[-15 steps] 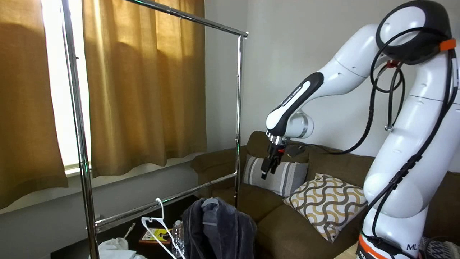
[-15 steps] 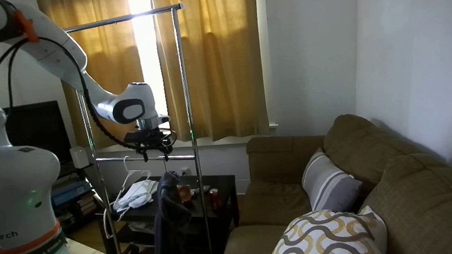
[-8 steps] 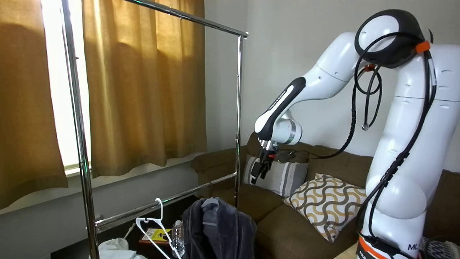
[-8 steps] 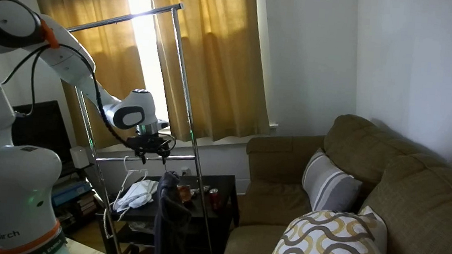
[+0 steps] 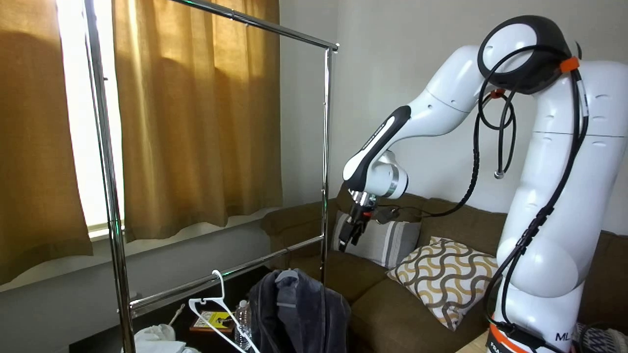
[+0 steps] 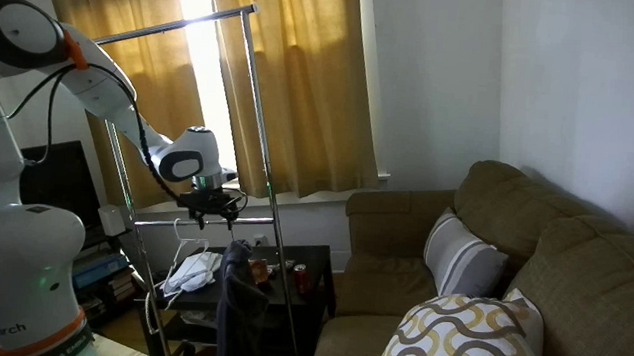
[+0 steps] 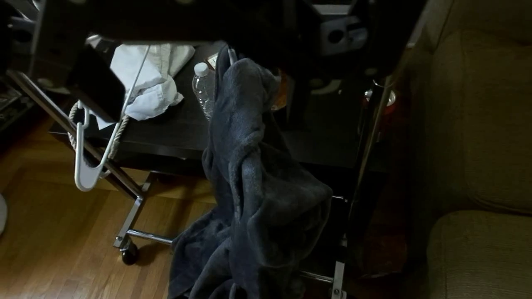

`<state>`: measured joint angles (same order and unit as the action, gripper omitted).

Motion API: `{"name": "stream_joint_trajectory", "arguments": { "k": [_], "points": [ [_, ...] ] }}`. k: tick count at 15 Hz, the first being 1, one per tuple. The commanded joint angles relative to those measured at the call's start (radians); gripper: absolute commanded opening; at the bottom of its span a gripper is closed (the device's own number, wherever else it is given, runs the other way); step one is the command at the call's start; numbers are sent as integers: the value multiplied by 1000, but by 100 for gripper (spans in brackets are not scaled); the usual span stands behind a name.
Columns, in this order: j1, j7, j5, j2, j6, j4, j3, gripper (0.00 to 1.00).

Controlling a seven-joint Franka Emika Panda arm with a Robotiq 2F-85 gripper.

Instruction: Move the hanger with the rob to the top rod

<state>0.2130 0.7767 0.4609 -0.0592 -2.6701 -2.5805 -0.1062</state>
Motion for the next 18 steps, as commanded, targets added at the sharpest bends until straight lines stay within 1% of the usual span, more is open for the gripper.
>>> {"name": "stream_joint_trajectory", "arguments": {
  "k": [1,2,3,6,9,12,15,18],
  "points": [
    [-34,111,120,120,-64,63,65,100],
    [-46,138,145,153,-85,78,84,100],
    [-7,174,184,184,-108,96,54,100],
    [-23,273,305,285,-167,155,95,100],
    [-48,387,443,391,-203,238,149,100],
    [-75,492,550,495,-245,334,204,100],
    [-117,608,671,602,-287,437,279,100],
    [-147,706,752,700,-313,524,331,100]
  ]
}}
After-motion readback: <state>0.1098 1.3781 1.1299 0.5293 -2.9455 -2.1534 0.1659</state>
